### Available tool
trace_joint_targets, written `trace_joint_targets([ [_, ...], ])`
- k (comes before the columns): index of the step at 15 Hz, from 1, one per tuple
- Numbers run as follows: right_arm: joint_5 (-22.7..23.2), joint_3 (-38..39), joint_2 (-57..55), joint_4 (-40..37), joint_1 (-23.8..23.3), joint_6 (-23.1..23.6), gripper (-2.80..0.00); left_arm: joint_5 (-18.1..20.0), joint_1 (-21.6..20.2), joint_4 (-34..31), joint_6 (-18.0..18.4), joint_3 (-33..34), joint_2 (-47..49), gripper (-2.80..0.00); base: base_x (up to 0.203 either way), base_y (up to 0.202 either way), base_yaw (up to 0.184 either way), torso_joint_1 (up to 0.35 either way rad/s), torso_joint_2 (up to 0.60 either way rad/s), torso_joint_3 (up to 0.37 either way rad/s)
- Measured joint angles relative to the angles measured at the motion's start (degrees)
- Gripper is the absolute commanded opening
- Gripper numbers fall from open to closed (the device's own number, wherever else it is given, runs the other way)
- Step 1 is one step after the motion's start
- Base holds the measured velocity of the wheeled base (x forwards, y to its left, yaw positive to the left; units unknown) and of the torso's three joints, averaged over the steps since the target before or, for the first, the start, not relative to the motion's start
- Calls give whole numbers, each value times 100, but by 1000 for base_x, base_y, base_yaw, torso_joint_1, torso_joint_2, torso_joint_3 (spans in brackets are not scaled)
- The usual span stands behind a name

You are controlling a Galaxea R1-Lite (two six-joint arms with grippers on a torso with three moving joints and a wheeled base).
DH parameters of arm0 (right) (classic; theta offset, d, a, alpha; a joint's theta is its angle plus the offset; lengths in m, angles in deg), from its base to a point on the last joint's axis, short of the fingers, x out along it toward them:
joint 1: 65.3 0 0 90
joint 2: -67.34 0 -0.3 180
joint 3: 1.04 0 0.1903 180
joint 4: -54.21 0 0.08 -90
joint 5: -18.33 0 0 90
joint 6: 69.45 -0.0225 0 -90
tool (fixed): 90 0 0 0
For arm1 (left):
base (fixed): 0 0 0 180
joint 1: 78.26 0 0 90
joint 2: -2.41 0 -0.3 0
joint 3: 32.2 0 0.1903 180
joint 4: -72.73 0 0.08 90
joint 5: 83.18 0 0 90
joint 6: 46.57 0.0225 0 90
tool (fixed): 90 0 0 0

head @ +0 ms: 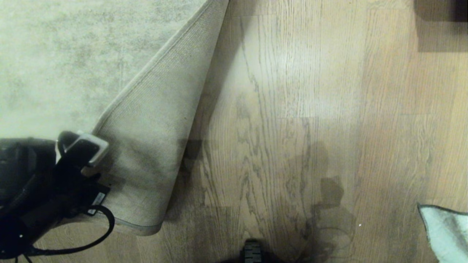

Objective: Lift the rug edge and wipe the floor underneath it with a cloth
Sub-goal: Wipe the floor under the carpet with a rag

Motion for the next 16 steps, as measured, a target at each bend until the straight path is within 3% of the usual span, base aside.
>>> trace_joint_targets([
  [2, 11, 0, 0, 18, 0, 190, -280, 2, -70, -6, 0, 4, -11, -280, 0, 0, 0, 0, 0, 0],
  [8, 260, -329, -200, -10, 0, 60, -280, -6, -107, 15, 0, 126, -60, -280, 0, 0, 0, 0, 0, 0],
  [12, 449, -1025, -1281, 83, 148, 9, -280, -6, -101, 5, 6, 185, -129, -280, 0, 0, 0, 0, 0, 0],
  [16, 1175, -1626, -2710, 267, 468, 398, -280, 0, -74, 0, 26, 221, -138, -280, 0, 0, 0, 0, 0, 0],
])
